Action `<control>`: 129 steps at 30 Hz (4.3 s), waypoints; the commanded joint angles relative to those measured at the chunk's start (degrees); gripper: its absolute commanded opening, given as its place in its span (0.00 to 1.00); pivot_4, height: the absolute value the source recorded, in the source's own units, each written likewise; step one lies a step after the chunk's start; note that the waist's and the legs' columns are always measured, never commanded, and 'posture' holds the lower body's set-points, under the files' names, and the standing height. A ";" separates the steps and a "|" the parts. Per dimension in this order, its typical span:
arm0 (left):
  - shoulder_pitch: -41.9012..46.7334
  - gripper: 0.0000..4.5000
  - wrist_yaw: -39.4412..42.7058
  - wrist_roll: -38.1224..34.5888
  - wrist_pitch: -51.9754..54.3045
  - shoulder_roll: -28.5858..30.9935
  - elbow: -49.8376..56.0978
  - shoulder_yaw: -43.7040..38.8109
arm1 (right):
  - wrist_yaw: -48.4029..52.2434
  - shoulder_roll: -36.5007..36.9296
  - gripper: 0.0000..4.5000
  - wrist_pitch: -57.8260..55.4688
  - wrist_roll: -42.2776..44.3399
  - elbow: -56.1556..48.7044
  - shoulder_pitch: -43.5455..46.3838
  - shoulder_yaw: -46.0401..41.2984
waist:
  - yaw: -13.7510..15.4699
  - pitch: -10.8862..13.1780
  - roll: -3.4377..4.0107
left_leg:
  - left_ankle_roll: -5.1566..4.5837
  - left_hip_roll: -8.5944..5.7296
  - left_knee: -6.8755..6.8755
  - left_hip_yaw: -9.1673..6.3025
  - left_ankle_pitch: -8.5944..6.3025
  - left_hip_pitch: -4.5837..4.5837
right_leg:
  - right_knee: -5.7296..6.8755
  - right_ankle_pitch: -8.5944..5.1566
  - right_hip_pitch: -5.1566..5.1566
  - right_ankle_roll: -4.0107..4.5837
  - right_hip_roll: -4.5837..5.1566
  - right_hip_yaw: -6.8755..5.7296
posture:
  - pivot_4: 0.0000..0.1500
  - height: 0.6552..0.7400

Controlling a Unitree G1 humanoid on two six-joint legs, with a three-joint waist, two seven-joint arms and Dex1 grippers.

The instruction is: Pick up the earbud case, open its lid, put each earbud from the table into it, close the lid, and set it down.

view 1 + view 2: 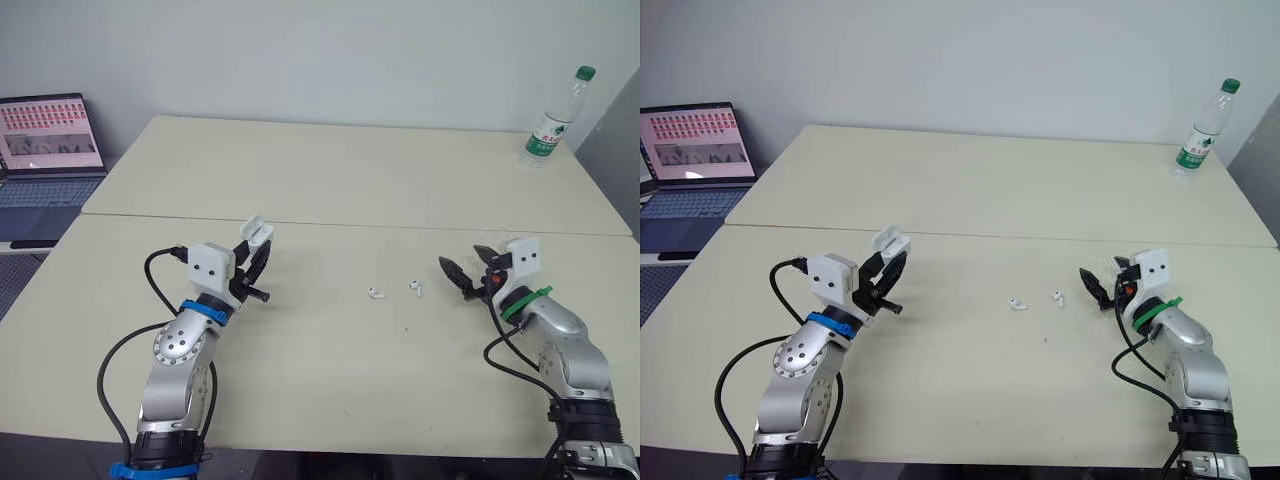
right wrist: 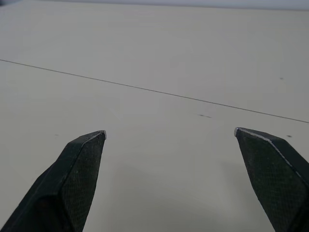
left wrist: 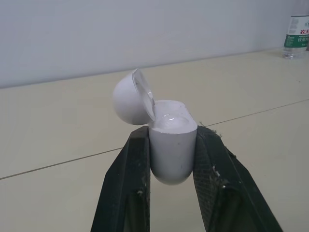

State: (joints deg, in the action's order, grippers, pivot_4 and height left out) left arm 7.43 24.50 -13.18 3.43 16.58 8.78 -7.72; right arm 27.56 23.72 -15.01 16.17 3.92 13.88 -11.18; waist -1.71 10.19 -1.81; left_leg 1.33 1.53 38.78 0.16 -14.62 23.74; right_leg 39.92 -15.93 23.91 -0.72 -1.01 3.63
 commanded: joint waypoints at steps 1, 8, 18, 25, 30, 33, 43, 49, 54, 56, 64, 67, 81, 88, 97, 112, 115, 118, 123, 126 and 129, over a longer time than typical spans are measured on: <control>1.15 0.19 0.39 -0.57 -0.49 0.69 1.22 -0.07 | -1.70 -0.18 0.99 2.25 -0.95 -0.43 0.07 -1.04 | 0.00 0.00 0.00 | 0.00 0.00 0.00 0.01 0.00 0.00 | 0.00 0.00 0.00 0.00 0.00 0.01 | 1.00 1.00; 1.73 0.19 0.95 -0.68 -0.49 1.07 0.53 -0.20 | -1.84 -0.15 0.99 2.21 -0.87 -0.66 0.23 -0.70 | 0.00 0.00 0.00 | 0.00 0.00 0.00 0.01 0.00 0.00 | 0.00 0.00 0.00 0.00 0.00 0.01 | 1.00 1.00; 2.09 0.19 1.27 -0.97 -0.45 1.54 0.41 -0.44 | -1.47 0.16 0.99 2.59 -1.04 0.30 0.72 -0.66 | 0.00 0.00 0.00 | 0.00 0.00 0.00 0.01 0.00 0.00 | 0.00 0.00 0.00 0.00 0.00 0.01 | 1.00 1.00; 2.09 0.19 1.32 -1.11 -0.41 1.47 0.45 -0.32 | -1.20 0.28 0.99 2.64 -1.29 0.27 0.73 -0.54 | 0.00 0.00 0.00 | 0.00 0.00 0.00 0.01 0.00 0.00 | 0.00 0.00 0.00 0.00 0.00 0.02 | 1.00 1.00; 2.23 0.19 1.27 -1.15 -0.38 1.45 0.43 -0.30 | -0.50 0.45 0.99 2.64 -1.32 -0.62 0.63 0.03 | 0.00 0.00 0.00 | 0.00 0.00 0.00 0.01 0.00 0.00 | 0.00 0.00 0.00 0.00 0.00 0.01 | 1.00 1.00; 2.25 0.19 1.40 -1.26 -0.28 1.59 0.46 -0.38 | 3.42 1.75 0.99 2.21 -1.04 -3.84 0.61 2.75 | -0.02 0.00 0.00 | 0.00 0.00 0.00 0.02 0.00 0.00 | 0.00 0.00 0.00 0.00 0.00 0.02 | 1.00 1.00; 1.87 0.19 1.17 -1.21 -0.42 1.42 0.80 -0.34 | 7.32 1.59 0.99 -3.96 2.31 -8.82 5.06 5.41 | 0.01 0.00 0.00 | 0.00 0.01 0.00 -0.03 0.00 0.01 | -0.03 0.00 -0.01 0.00 -0.02 -0.01 | 1.00 1.00; 1.14 0.19 0.85 -1.27 -0.43 1.44 1.41 -0.57 | 6.94 0.91 0.99 -4.01 1.95 -7.85 4.87 4.93 | 0.00 0.00 0.00 | 0.00 0.01 0.00 -0.01 0.00 0.00 | -0.02 0.00 -0.01 0.00 -0.02 0.01 | 1.00 1.00; 1.40 0.19 0.91 -1.28 -0.46 1.51 1.17 -0.53 | 6.67 0.98 0.99 -3.35 1.60 -6.90 4.61 4.23 | 0.00 0.00 0.00 | 0.00 0.01 0.00 0.00 0.00 0.00 | -0.02 0.00 -0.01 0.00 -0.02 0.01 | 1.00 1.00; 1.53 0.19 1.00 -1.31 -0.48 1.56 1.01 -0.53 | 6.62 1.03 0.99 -3.20 1.53 -6.75 4.48 4.07 | 0.00 0.00 0.00 | 0.00 0.01 0.00 -0.01 0.00 0.00 | -0.02 0.00 -0.01 0.00 -0.02 0.01 | 1.00 1.00; 1.99 0.19 1.39 -1.33 -0.44 1.66 0.60 -0.32 | 5.30 1.08 0.99 -3.51 1.79 -6.40 3.33 2.74 | 0.00 0.00 0.00 | 0.00 0.01 0.00 0.00 0.00 0.00 | -0.02 0.00 -0.01 0.00 -0.02 0.02 | 1.00 1.00; 2.20 0.19 1.53 -1.33 -0.49 1.69 0.32 -0.31 | 4.68 1.08 0.99 -3.70 1.82 -5.71 3.12 2.02 | 0.00 0.00 0.00 | 0.00 0.01 0.00 -0.01 0.00 0.00 | -0.02 0.00 -0.01 0.00 -0.02 0.01 | 1.00 1.00; 2.44 0.19 1.68 -1.21 -0.55 1.49 0.09 -0.02 | 3.95 1.70 0.99 -3.53 1.18 -3.50 2.60 0.80 | 0.00 0.00 0.00 | 0.00 0.01 0.00 -0.01 0.00 0.00 | -0.02 0.00 -0.01 0.00 -0.02 0.01 | 1.00 1.00; 2.56 0.19 1.77 -1.24 -0.65 1.56 -0.01 -0.07 | 3.81 1.60 0.99 -3.26 0.98 -3.38 2.54 0.87 | 0.00 0.00 0.00 | 0.00 0.01 0.00 0.00 0.00 0.00 | -0.02 0.00 -0.01 0.00 -0.02 0.02 | 1.00 1.00; 2.58 0.19 1.91 -1.35 -0.69 1.53 -0.05 -0.05 | 3.48 1.65 0.99 -3.13 1.00 -3.61 2.25 0.96 | 0.00 0.00 0.00 | 0.00 0.01 0.00 0.00 0.00 0.00 | -0.02 0.00 -0.01 0.00 -0.02 0.02 | 1.00 1.00; 3.28 0.19 2.54 -1.28 -0.57 1.40 -0.56 0.25 | 3.28 1.71 0.99 -3.08 1.17 -4.69 1.05 0.79 | 0.00 0.00 0.00 | 0.00 0.01 0.00 0.00 0.00 0.00 | -0.02 0.00 -0.01 0.00 -0.02 0.02 | 1.00 1.00; 3.33 0.19 2.60 -1.32 -0.59 1.51 -0.65 0.28 | 3.19 1.75 0.99 -3.15 1.19 -4.90 0.89 0.77 | 0.00 0.00 0.00 | 0.00 0.01 0.00 0.00 0.00 0.00 | -0.03 0.00 -0.01 -0.01 -0.02 0.02 | 1.00 1.00; 3.26 0.19 2.61 -1.41 -0.57 1.50 -0.58 0.34 | 3.19 1.82 0.99 -3.19 1.21 -5.12 0.73 0.76 | 0.00 0.00 0.00 | 0.00 0.01 -0.01 0.00 0.00 0.00 | -0.02 0.00 -0.01 0.00 -0.02 0.02 | 1.00 1.00; 3.22 0.19 2.55 -1.41 -0.54 1.33 -0.57 0.49 | 3.90 2.34 0.99 -2.73 0.80 -5.60 0.55 1.32 | 0.00 0.00 0.00 | 0.00 0.01 0.00 0.00 0.00 0.00 | -0.03 0.00 -0.01 0.00 -0.02 0.02 | 1.00 1.00; 3.01 0.19 2.54 -1.42 -0.41 1.26 -0.35 0.65 | 6.89 3.71 0.99 -2.91 0.57 -8.78 0.29 3.96 | 0.00 0.00 0.00 | 0.00 0.00 0.00 0.00 0.00 0.00 | -0.03 0.00 -0.01 0.00 -0.02 0.02 | 1.00 1.00; 2.83 0.19 2.62 -1.44 -0.35 1.29 -0.28 0.70 | 10.33 4.66 0.99 -8.37 3.30 -13.72 1.21 7.57 | -0.08 0.00 0.00 | 0.00 0.02 -0.01 -0.01 0.00 -0.01 | -0.02 0.00 0.00 -0.01 -0.03 0.02 | 1.00 1.00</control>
State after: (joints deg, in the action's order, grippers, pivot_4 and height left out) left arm 9.80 26.96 -13.83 3.51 17.77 7.11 -7.02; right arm 35.53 27.62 -21.19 17.41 -5.14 14.06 -5.41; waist -1.79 10.19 -1.81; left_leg 1.33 1.57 38.78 0.15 -14.62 23.73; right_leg 39.90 -15.94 23.91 -0.73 -1.05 3.65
